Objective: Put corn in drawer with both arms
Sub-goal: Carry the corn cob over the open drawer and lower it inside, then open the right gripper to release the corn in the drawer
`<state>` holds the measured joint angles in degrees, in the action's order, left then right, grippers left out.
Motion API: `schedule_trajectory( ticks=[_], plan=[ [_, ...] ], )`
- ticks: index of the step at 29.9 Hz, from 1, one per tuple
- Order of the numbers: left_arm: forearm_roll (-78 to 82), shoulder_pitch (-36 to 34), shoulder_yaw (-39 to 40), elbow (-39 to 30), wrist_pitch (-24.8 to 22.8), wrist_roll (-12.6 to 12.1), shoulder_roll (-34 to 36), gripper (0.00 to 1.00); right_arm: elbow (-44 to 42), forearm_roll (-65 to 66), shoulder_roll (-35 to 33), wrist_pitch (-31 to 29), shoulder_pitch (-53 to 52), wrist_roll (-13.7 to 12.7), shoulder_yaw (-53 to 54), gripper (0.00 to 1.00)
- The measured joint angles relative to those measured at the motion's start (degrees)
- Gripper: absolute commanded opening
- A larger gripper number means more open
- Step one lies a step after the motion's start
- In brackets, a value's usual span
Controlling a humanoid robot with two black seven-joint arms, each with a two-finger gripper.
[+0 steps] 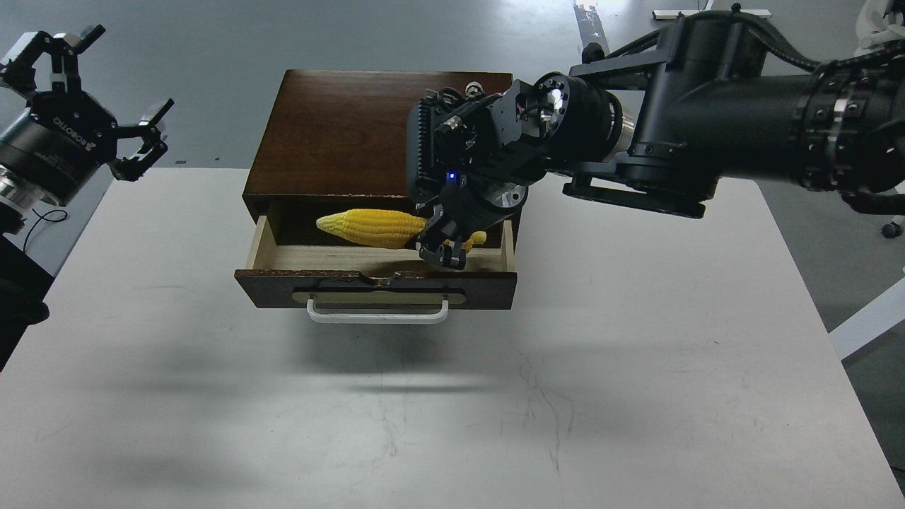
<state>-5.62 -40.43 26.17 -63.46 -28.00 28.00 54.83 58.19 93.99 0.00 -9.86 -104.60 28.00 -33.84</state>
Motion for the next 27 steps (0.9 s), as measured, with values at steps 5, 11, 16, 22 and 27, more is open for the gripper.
schedule_trajectory(
  ticks=[5,11,16,22,27],
  plan=[
    [0.00,0.00,-0.03,-0.04,0.00,0.00,0.58,0.99,0.02,-0.03,0.00,0.02,0.25,0.00,0.00,0.37],
    [0.00,0.00,-0.07,-0.09,0.00,0.00,0.63,0.99,0.02,-0.04,0.00,0.02,0.27,0.00,0.00,0.43],
    [0.00,0.00,-0.07,-0.09,0.00,0.00,0.65,0.99,0.03,-0.04,0.00,0.02,0.27,0.00,0.00,0.45],
    [0.00,0.00,-0.07,-0.09,0.00,0.00,0.70,0.99,0.02,-0.04,0.00,0.02,0.27,0.00,0.00,0.51],
    [0.00,0.00,-0.04,-0.09,0.00,0.00,0.72,0.99,0.00,-0.04,0.00,0.10,0.27,0.00,0.00,0.56]
  ],
)
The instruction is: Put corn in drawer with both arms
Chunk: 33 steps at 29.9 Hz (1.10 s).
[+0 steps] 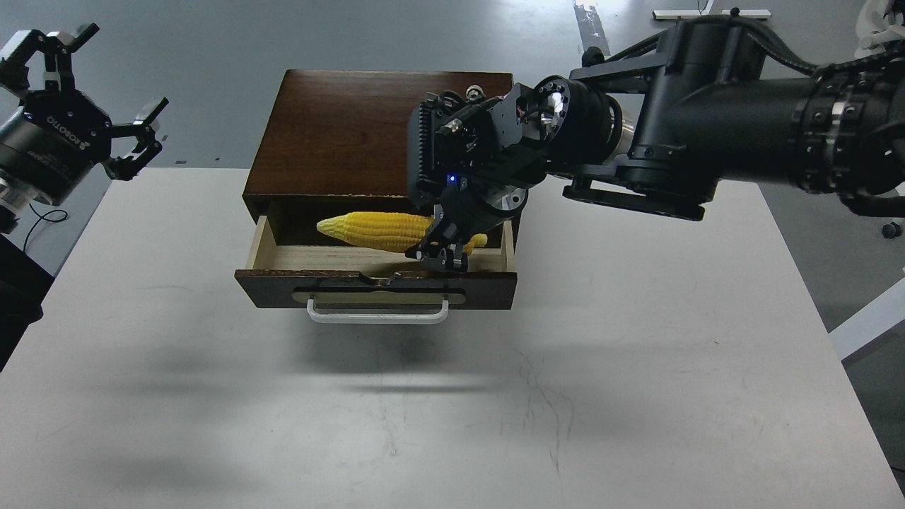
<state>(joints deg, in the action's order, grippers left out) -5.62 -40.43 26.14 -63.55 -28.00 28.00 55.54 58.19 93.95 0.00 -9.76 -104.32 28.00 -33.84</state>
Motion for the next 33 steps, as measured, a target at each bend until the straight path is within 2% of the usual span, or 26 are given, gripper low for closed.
schedule_trajectory(
  ticks=[22,27,28,33],
  plan=[
    [0.00,0.00,-0.02,0.00,0.00,0.00,0.00,0.99,-0.07,-0.06,0.00,0.20,-0.07,0.00,0.16,0.56],
    [0.00,0.00,0.05,0.01,0.00,0.00,0.09,0.99,-0.07,-5.21,0.00,0.31,-1.73,0.00,1.71,0.56],
    [0.00,0.00,0.05,0.00,0.00,0.00,0.10,0.99,-0.06,-7.36,0.00,0.31,-2.24,0.00,2.27,0.57],
    [-0.01,0.00,0.06,-0.01,0.00,0.00,0.13,0.99,-0.15,-23.25,-2.97,0.20,-4.76,0.00,5.34,0.79]
  ],
)
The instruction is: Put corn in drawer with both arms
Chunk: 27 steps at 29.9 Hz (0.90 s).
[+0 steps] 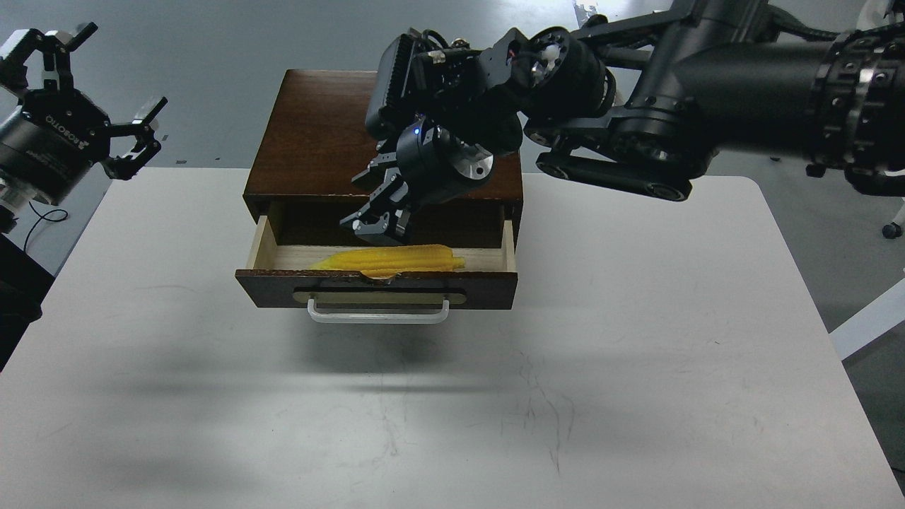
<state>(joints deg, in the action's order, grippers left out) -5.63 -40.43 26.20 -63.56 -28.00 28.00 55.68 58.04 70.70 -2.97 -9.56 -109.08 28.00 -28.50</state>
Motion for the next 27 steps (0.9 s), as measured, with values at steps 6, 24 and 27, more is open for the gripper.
schedule_trajectory(
  ticks=[6,24,27],
  plan=[
    [0.00,0.03,-0.01,-0.22,0.00,0.00,0.30,0.99,1.07,-20.64,-11.98,-0.17,1.82,-0.01,4.40,0.96],
    [0.62,2.42,-0.01,-0.56,0.00,0.00,-0.29,0.99,0.41,-53.41,-32.40,0.21,45.65,0.00,37.45,0.98],
    [0.62,2.69,-0.01,-0.53,0.00,0.00,-0.67,0.99,0.13,-58.09,-31.99,0.23,50.91,0.00,41.58,0.98]
  ],
)
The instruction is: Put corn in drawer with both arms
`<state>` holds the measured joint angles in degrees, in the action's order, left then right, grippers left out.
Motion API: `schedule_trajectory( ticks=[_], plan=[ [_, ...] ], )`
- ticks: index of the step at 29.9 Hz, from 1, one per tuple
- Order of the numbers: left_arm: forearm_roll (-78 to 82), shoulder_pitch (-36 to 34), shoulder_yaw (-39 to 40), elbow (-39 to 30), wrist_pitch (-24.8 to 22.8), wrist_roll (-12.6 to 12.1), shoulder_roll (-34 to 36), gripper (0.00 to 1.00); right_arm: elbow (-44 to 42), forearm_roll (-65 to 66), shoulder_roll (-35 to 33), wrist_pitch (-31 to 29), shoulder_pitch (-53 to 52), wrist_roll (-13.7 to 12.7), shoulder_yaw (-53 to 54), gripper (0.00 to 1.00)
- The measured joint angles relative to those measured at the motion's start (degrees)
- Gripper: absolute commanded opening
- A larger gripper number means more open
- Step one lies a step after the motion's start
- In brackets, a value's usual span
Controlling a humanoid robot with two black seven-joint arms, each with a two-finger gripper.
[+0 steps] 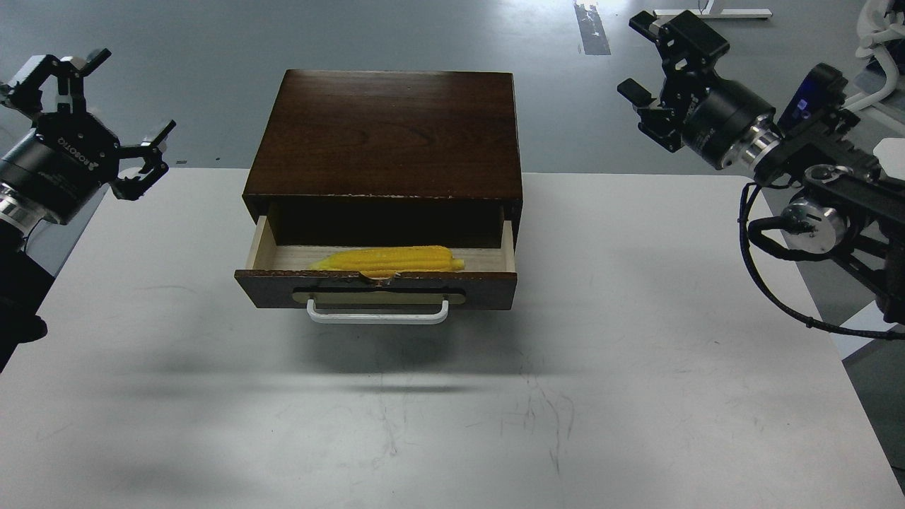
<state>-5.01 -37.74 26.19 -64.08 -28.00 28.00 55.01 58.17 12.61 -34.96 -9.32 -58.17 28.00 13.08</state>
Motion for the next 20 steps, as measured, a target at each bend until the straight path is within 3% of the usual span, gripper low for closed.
schedule_trajectory(
  ticks=[20],
  plan=[
    [0.09,1.45,0.10,0.01,0.00,0.00,-1.11,0.99,-5.91,-4.53,8.73,0.20,14.76,0.00,11.37,1.00]
  ],
)
